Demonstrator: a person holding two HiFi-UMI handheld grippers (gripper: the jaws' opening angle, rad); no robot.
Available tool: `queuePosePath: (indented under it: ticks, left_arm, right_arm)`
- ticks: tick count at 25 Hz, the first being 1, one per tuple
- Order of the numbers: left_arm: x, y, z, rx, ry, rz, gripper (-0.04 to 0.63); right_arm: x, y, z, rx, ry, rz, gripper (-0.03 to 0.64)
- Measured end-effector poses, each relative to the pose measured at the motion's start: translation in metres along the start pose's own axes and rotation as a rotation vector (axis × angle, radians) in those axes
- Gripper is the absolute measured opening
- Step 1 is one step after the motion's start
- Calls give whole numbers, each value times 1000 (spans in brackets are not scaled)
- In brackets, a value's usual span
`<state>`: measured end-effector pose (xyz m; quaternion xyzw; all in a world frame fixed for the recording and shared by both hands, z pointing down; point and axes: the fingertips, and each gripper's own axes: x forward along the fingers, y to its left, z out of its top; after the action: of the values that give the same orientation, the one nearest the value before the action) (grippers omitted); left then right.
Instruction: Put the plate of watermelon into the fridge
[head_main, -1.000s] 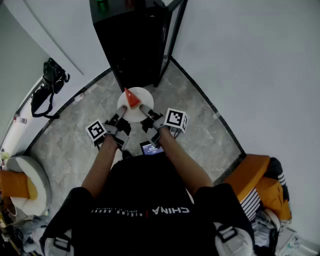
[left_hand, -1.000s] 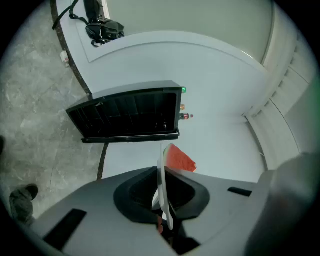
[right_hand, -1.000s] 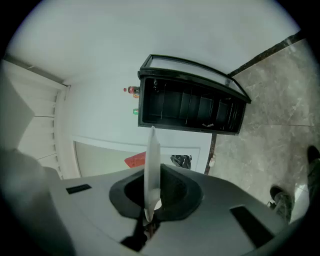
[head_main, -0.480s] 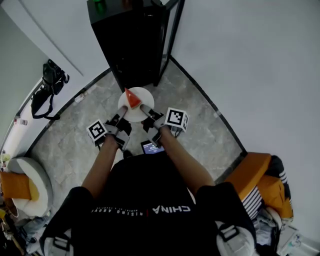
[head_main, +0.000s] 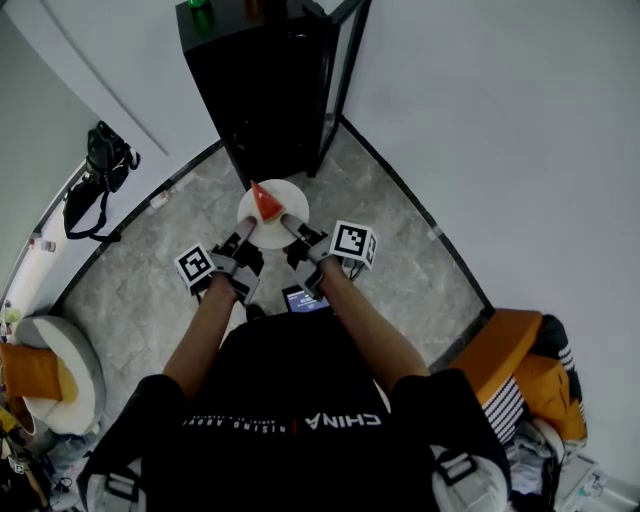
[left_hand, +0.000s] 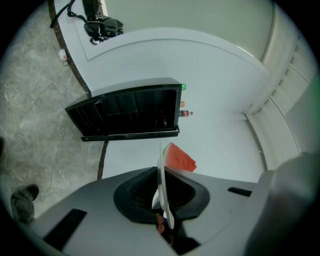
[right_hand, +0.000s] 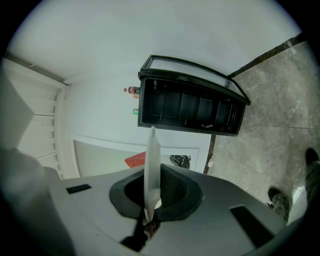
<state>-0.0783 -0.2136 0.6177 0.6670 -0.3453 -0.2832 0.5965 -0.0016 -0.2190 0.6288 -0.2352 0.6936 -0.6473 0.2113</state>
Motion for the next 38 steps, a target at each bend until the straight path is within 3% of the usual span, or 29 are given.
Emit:
queuePosePath:
  ticks: [17, 27, 32, 38]
  left_arm:
    - [-4, 4, -2, 17, 11, 6, 32]
    - [-5, 0, -3, 35, -32, -10, 32]
    - [-12, 6, -5, 15, -71, -14, 32]
    - [-6, 11, -3, 4, -46, -16, 32]
  right_arm:
    - [0, -2, -6, -1, 13, -13, 21]
    - [0, 3, -3, -28, 68, -2, 21]
    - [2, -2, -9, -38, 102, -4, 21]
    - [3, -9, -4, -29, 86, -18, 21]
